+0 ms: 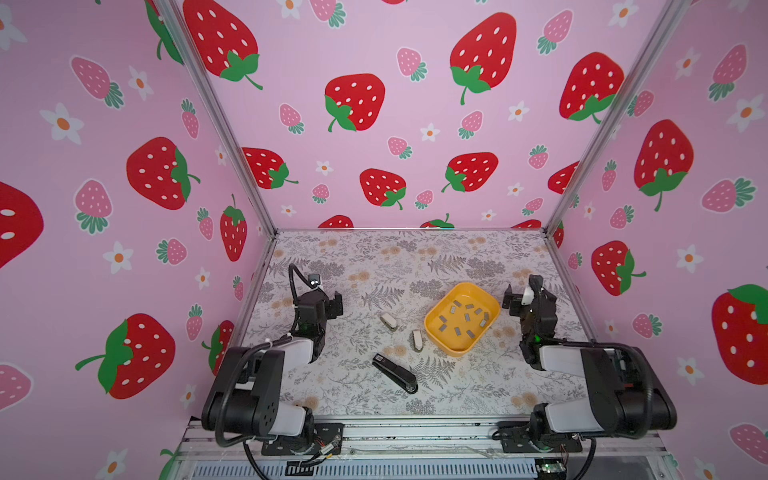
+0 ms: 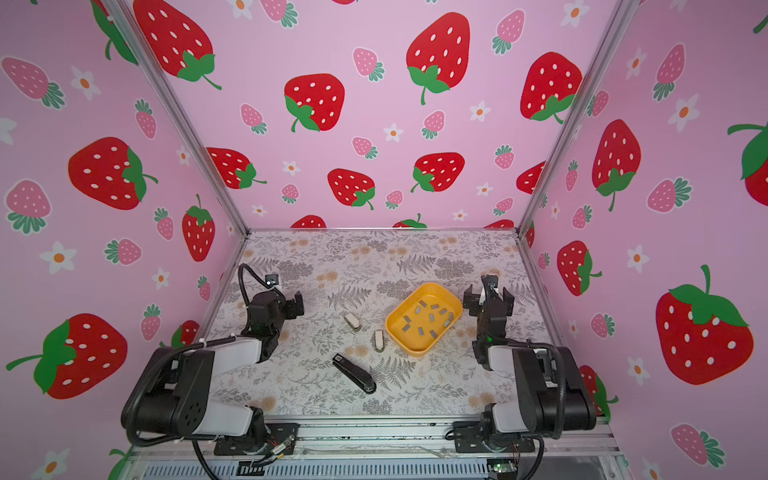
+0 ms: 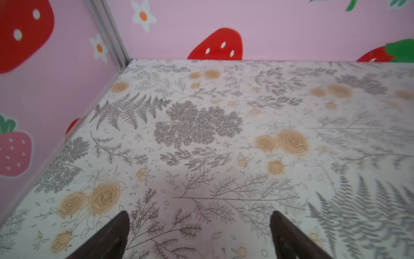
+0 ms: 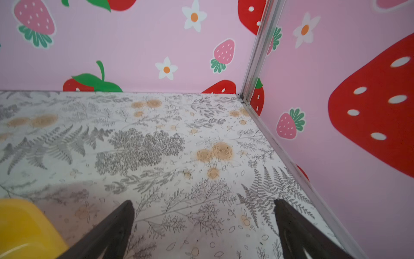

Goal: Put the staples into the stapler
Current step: 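Raise the left gripper toward the black stapler while the right gripper moves beside the tray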

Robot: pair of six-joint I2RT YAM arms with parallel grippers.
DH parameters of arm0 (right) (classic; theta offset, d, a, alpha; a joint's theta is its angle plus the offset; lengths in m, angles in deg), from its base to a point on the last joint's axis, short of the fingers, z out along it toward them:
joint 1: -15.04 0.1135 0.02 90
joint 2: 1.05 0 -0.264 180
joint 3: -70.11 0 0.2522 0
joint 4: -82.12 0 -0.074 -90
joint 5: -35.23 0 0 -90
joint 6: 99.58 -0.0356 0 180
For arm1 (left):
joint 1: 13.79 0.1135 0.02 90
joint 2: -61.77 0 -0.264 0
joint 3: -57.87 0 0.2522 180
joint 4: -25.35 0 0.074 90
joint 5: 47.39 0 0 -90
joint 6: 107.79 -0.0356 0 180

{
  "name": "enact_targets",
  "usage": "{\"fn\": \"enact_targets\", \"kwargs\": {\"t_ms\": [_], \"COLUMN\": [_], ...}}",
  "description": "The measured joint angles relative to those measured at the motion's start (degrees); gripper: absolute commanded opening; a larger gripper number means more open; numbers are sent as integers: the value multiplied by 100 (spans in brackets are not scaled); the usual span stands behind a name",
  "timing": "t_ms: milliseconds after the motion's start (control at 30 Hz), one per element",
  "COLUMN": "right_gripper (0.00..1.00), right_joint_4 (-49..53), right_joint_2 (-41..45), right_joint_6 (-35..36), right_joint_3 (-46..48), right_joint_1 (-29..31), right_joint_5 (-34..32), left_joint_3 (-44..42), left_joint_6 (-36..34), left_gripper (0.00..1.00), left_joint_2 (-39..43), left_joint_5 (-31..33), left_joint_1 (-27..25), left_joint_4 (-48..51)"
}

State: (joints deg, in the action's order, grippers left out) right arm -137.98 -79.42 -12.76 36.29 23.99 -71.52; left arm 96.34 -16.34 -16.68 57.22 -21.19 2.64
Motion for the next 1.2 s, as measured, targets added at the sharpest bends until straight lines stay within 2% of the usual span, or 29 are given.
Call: {"fn": "enact_targets", "kwargs": {"t_ms": [100,200,300,433,533,633,700,800,933,1033,1100,1200], "right_gripper": [99,99,99,99,99,99,99,99,99,99,99,99], "right_joint_4": [866,1803,2743,3121,3132,3261,3359,3486,3261,3106,3161,3163], "right_joint_2": [723,1416,2087,3305,4044,4240,4240,4242,4264,4264,4262,4317], "right_joint_6": [-223,-833,-1508,-1967,-2199,-2280,-2267,-2262,-2483,-2643,-2677,-2653], "right_joint_3": [-470,-776,-868,-212,382,455,413,365,601,907,925,901], "right_joint_1": [11,20,20,20,20,20,22,22,48,127,190,247], "right_joint_5": [24,101,404,1482,2382,2940,3193,3436,3713,3906,3939,3974], "left_joint_3": [81,398,1143,2218,2787,3064,3235,3713,4033,3950,3775,3471], "left_joint_6": [61,485,986,1580,2234,2929,3075,2785,1690,634,-131,-1665], "left_gripper": [99,99,99,99,99,99,100,94,94,92,86,82], "left_joint_2": [841,1585,2199,2732,2896,2837,2671,2170,1808,1810,1838,1781], "left_joint_5": [17,-107,-352,-763,-911,-1209,-1537,-2326,-3318,-3794,-4085,-4487], "left_joint_1": [-304,-350,-348,-267,4,444,645,686,527,197,-79,-704], "left_joint_4": [476,1314,2505,3504,3915,4057,4100,4197,4186,4054,3939,4085]}}
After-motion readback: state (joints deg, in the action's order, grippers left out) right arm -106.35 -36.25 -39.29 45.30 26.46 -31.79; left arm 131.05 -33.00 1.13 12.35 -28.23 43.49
